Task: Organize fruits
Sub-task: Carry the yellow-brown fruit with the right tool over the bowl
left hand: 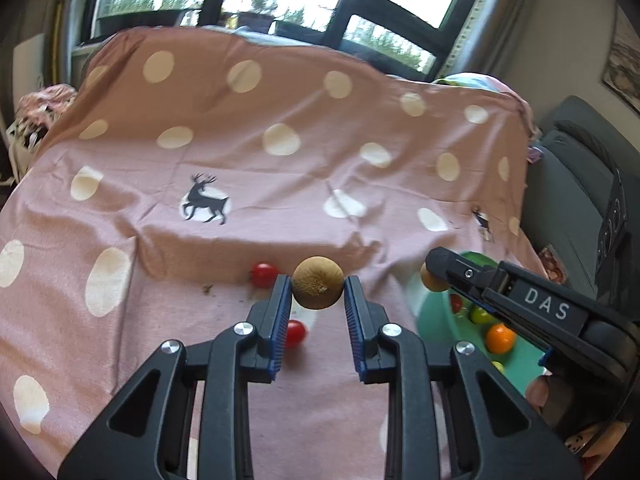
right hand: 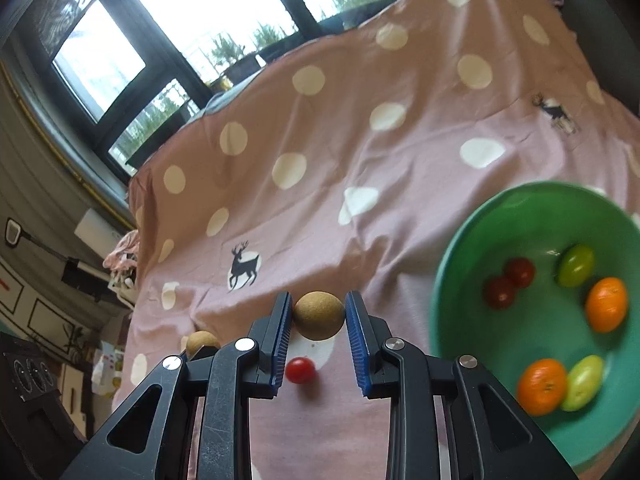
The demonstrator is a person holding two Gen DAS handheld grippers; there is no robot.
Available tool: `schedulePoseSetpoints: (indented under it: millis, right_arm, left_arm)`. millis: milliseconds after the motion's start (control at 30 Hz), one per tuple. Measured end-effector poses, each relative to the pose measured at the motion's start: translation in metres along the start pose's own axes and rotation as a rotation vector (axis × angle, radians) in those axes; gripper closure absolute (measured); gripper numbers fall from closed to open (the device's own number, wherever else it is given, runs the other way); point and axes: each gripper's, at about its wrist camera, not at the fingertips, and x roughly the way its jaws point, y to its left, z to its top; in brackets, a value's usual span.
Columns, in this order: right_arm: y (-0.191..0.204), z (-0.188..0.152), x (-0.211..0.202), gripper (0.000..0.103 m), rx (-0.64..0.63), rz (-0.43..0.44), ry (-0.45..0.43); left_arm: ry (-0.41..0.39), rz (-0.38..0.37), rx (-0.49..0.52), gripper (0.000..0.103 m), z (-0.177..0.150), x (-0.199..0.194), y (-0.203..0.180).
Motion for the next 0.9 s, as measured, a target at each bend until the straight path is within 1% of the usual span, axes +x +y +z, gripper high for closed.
schedulePoseSetpoints:
  millis: [133,267,467,667,900]
  right_arm:
    - [-0.008,0.003,-0.017,0.073,0.003,-0.051,-0.036]
    - [-0.017,0.006,-0.03,0.073,0.005,-0.091,-0.053]
    - [-0.034,0.011,-0.047,0.073,0.022,-0.134,-0.073]
    - [-0.056,0.015,-0.06,0.073,0.035,-0.211,-0.093]
    - [-0.086,0.018,-0.064,0.073,0.089,-0.254,-0.076]
  left_arm:
    - [-0.014,-0.057,0.031,0.077,-0.001,-0.009,-0.018]
    - [-0.021,-0.068,0.075,0.077,-0.005,-0.012,-0.036]
    - [-0.021,-0.119,0.121,0.077,-0.008,-0.015,-0.059]
    - [0.012,-0.16,0.175,0.077,-0.015,-0.006,-0.084]
    - [0.072,-0.197,0.215,0.077,-0.02,0.014,-0.111]
